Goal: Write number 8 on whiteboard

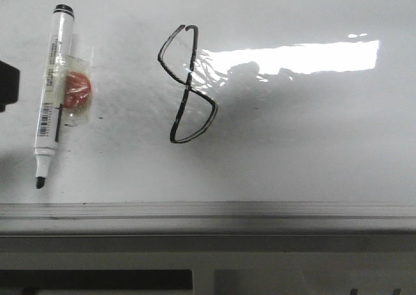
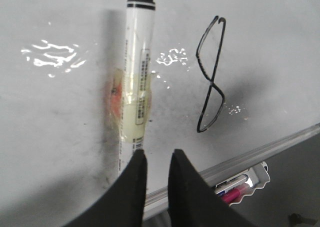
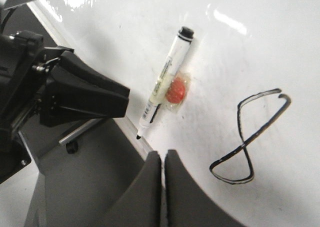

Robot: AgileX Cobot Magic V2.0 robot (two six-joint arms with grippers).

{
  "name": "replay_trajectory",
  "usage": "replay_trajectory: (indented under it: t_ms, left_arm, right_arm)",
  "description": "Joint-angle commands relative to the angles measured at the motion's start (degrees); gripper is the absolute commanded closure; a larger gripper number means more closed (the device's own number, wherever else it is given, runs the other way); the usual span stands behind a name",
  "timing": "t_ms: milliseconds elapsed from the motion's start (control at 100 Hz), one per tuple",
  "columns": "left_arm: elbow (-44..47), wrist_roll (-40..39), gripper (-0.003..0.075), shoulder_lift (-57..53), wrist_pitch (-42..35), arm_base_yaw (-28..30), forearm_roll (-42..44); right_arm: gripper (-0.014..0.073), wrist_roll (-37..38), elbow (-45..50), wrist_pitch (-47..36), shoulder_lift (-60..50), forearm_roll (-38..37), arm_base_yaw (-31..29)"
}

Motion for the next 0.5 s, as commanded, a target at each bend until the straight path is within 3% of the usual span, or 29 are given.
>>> replay_trajectory:
  t_ms: [0,290,490]
  left_arm:
    - [-1.5,0.2,0.0741,-2.7,-2.2,0.0,1.4]
    - [4.3,1.0,0.0741,-16.2,-1.7,0.0,7.3]
    - [7.7,1.0,0.0741,-26.2,4.7,0.0,14.5]
  right_arm:
    - [0.0655,-0.1,1.7,-8.0,-3.9,-3.7,0.1]
    - [0.0655,-0.1,19.6,-22.4,-18.6,-10.0,0.1]
    - [0.0655,-0.1,30.0,-20.5,-31.9,-10.6,0.1]
